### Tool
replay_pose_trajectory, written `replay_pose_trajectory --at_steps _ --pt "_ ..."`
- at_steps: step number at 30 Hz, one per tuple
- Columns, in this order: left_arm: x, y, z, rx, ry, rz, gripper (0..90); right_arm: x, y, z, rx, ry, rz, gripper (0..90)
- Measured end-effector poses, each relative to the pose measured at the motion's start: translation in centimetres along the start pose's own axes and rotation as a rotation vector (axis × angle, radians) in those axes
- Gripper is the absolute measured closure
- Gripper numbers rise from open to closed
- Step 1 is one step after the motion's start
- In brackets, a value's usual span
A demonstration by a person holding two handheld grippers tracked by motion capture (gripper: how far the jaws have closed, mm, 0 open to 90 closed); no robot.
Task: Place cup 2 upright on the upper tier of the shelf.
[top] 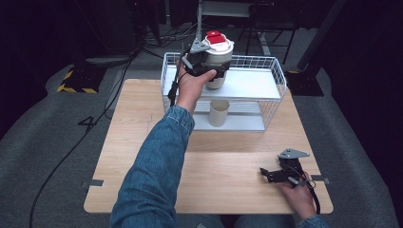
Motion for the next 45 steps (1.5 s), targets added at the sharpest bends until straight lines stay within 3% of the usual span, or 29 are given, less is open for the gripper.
replay_pose_trajectory --at_steps 12,23,28,34,45 --pt "0.9 -0.8 0.2 -0.017 0.002 -0.013 12.3 0.0 0.0 0.0 0.000 0.000 0.000 0.8" --pt "0.9 -0.8 0.7 0.034 0.017 -0.034 12.0 0.0 0.0 0.0 -0.001 0.000 0.000 0.8" --pt "1.0 -0.8 0.6 0.025 0.018 -0.025 11.5 0.0 0.0 0.0 -0.001 0.001 0.000 0.8" --pt "1.1 -0.7 0.8 0.050 0.041 -0.016 10.0 0.0 0.0 0.0 -0.001 0.001 0.000 0.8" --pt "-0.4 -0.6 0.9 0.084 0.059 -0.015 9.8 0.0 0.0 0.0 0.000 0.001 0.000 0.8"
Point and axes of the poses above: each handheld gripper's, and its own axes: x roughly forward along the jaws, y roughly out of its top, z roughly to its right, the point moved 4 cm from there along x, roughly forward along the jaws, and after that the axes turned 5 degrees about y, right-handed, at the moved point
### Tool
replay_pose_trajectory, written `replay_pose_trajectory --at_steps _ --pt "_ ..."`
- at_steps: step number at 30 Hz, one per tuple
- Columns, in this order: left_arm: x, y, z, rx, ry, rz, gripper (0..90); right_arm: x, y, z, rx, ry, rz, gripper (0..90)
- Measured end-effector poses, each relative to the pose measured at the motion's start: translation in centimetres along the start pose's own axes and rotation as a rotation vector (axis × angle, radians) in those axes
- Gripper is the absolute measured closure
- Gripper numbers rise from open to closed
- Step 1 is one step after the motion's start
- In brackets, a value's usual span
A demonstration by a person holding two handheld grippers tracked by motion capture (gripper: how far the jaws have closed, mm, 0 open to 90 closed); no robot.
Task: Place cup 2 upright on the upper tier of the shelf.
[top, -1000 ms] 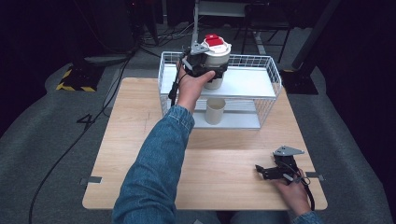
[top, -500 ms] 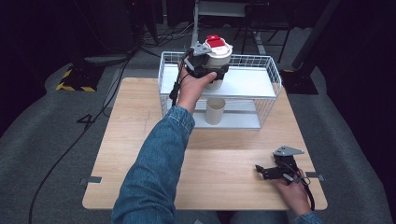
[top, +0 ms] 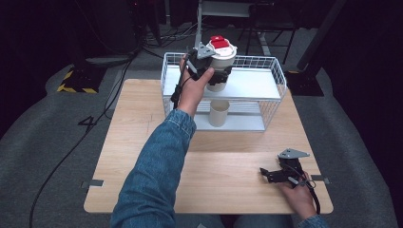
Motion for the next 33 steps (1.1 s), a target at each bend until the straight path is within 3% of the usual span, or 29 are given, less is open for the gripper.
replay_pose_trajectory --at_steps 7,22,33 --pt "-1.4 -0.3 -0.2 0.000 -0.007 0.007 10.1 0.0 0.0 0.0 0.000 0.000 0.000 0.8" --pt "-6.5 -1.1 -0.7 -0.013 -0.008 0.040 14.7 0.0 0.0 0.0 -0.001 0.001 -0.001 0.8" --pt "-11.8 -2.8 -0.4 -0.003 -0.009 0.037 14.8 0.0 0.0 0.0 -0.002 0.000 -0.003 0.8"
Point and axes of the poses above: each handheld gripper's, and its own axes: x roughly forward along the jaws, y roughly out of its top, z roughly to its right, the point moved 4 cm from there along x, roughly forward along the jaws, and after that the axes turned 5 degrees about y, right-handed, at the moved point
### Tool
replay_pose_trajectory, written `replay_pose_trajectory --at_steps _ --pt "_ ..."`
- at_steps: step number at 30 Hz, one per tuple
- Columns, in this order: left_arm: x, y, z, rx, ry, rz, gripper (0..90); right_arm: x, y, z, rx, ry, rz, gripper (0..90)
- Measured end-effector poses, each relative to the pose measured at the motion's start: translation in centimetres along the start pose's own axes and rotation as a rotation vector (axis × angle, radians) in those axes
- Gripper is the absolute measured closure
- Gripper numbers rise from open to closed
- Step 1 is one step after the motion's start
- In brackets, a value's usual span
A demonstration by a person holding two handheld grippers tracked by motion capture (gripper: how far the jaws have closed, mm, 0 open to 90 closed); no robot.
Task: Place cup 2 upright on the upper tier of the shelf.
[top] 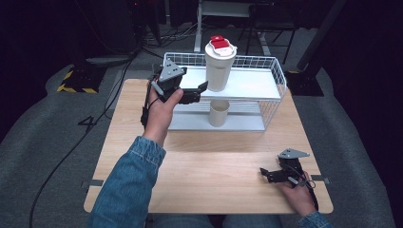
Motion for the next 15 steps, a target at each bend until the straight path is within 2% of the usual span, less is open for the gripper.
replay_pose_trajectory --at_steps 7,15 --pt "-3.3 -1.7 0.4 0.022 0.001 -0.019 14.9 0.0 0.0 -0.1 -0.005 0.007 0.001 0.9" --pt "-6.4 -3.7 0.5 0.019 -0.005 -0.025 14.9 0.0 0.0 -0.1 -0.009 0.009 0.002 1.3"
Point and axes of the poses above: each handheld gripper's, and its own axes: x roughly forward along the jaws, y roughly out of its top, z roughly to its right, the point moved 4 cm from there along x, roughly forward along the jaws, and after that the axes turned 5 degrees about y, right-handed, at the moved point
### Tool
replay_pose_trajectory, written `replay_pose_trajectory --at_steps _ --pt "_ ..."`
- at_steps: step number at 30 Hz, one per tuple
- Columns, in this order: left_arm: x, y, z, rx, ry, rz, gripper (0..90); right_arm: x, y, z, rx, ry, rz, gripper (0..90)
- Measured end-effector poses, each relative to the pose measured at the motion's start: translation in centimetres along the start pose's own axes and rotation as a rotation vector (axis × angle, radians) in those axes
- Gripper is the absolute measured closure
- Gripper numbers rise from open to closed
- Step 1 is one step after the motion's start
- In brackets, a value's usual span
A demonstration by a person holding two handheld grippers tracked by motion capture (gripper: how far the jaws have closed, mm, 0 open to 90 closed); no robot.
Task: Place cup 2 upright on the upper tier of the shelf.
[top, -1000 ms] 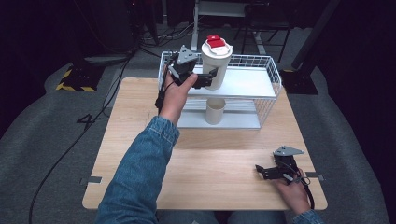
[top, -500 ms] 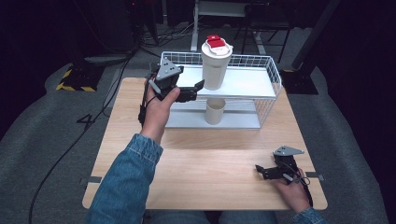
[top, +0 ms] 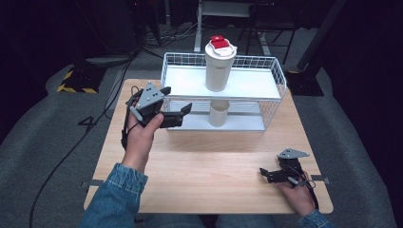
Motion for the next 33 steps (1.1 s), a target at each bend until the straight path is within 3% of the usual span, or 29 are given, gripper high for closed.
replay_pose_trajectory --at_steps 12,15,19,26,30,33 --pt "-3.7 -3.4 -0.7 -0.020 -0.026 -0.012 14.9 0.0 0.0 0.0 -0.003 0.001 0.001 1.5" --pt "-4.3 -4.6 -0.8 -0.043 -0.046 -0.021 14.9 0.0 0.0 0.0 0.000 0.002 0.000 1.4" --pt "-5.2 -5.9 -1.2 -0.063 -0.040 -0.024 14.8 0.0 0.0 0.0 0.000 0.002 0.000 1.5" --pt "-6.1 -8.2 -1.6 -0.066 -0.049 -0.059 14.8 0.0 0.0 0.0 0.000 0.002 0.000 1.5" --pt "-6.5 -9.5 -1.5 -0.053 -0.056 -0.122 14.8 0.0 0.0 0.0 0.000 0.002 0.000 1.5" --pt "-6.8 -10.5 -1.2 -0.051 -0.077 -0.142 14.9 0.0 0.0 0.0 0.000 0.002 0.000 1.5"
Point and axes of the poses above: each handheld gripper's, and its own axes: x roughly forward along the jaws, y roughly out of its top, z roughly to its right, the point moved 4 cm from there along x, roughly forward along the jaws, and after that the axes turned 5 degrees about y, right-handed, at the moved point
